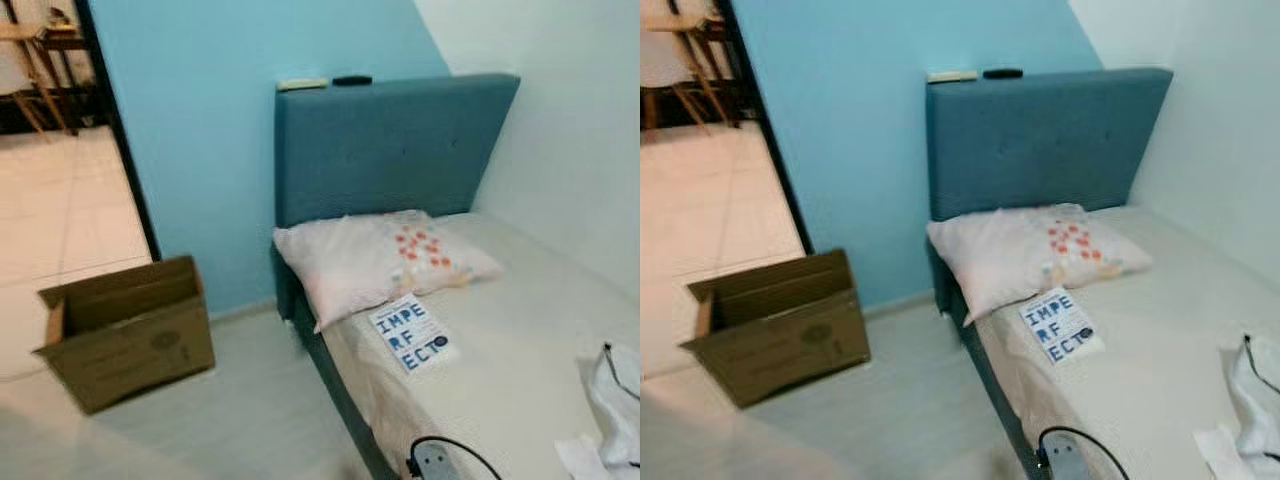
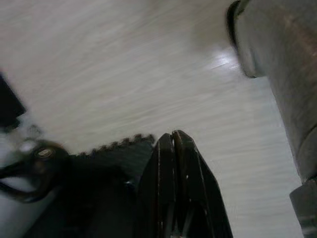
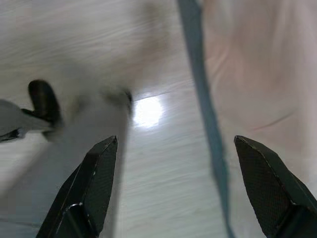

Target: Clean up the room

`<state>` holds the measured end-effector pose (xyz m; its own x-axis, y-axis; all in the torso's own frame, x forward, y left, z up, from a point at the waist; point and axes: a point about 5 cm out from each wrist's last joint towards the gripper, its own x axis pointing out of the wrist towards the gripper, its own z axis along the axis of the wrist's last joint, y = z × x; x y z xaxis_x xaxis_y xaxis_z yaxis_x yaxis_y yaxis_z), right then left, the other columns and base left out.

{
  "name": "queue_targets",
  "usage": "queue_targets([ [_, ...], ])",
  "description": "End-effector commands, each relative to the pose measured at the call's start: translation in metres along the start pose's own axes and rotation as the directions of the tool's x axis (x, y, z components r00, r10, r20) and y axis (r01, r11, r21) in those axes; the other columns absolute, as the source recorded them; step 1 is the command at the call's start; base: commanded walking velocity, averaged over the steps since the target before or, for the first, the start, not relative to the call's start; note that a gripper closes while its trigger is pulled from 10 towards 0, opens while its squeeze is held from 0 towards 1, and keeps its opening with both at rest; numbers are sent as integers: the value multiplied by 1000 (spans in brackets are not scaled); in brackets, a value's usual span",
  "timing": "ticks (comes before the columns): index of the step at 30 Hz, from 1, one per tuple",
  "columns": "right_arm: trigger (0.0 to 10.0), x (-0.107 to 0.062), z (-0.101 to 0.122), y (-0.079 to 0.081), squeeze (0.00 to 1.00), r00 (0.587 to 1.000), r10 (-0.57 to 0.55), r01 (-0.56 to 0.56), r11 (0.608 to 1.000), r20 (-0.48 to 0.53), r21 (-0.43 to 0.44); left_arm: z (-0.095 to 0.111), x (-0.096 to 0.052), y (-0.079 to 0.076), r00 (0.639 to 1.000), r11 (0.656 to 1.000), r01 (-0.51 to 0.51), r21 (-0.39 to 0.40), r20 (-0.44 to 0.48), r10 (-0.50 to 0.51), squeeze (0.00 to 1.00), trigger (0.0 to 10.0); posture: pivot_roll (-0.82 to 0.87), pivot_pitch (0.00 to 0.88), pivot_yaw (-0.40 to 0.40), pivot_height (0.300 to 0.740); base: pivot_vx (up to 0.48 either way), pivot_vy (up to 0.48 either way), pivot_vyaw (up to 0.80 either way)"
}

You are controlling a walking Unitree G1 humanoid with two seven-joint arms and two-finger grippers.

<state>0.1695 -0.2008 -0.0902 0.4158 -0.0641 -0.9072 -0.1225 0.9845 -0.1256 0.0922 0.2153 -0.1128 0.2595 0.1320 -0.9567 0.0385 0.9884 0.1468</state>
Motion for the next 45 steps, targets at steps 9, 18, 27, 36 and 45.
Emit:
queue_targets([
  [9,10000,-2,-9,-16,0,998,-61,61,998,-28,-1,57,-2,-13,975,997,72,-3,209,-70,0,10000,8,0,-30,729,0,0,-752],
  [18,10000,-2,-7,-19,0,996,-82,82,997,-27,-1,57,-2,-15,974,996,84,-10,212,-80,0,10000,6,0,-32,729,0,0,-742],
  [27,10000,-3,2,-27,0,995,-103,102,993,11,60,58,-2,-15,972,995,97,-16,216,-91,0,10000,-3,0,-20,729,0,0,-742],
  [36,10000,-2,13,-22,0,994,-93,89,993,52,74,61,-2,-14,971,995,96,-16,223,-90,0,10000,-1,0,-18,729,0,0,-743],
  [45,10000,-2,33,-16,0,989,-63,51,995,132,90,64,-3,-15,966,994,101,-43,241,-88,0,10000,-1,0,-18,729,0,0,-661],
])
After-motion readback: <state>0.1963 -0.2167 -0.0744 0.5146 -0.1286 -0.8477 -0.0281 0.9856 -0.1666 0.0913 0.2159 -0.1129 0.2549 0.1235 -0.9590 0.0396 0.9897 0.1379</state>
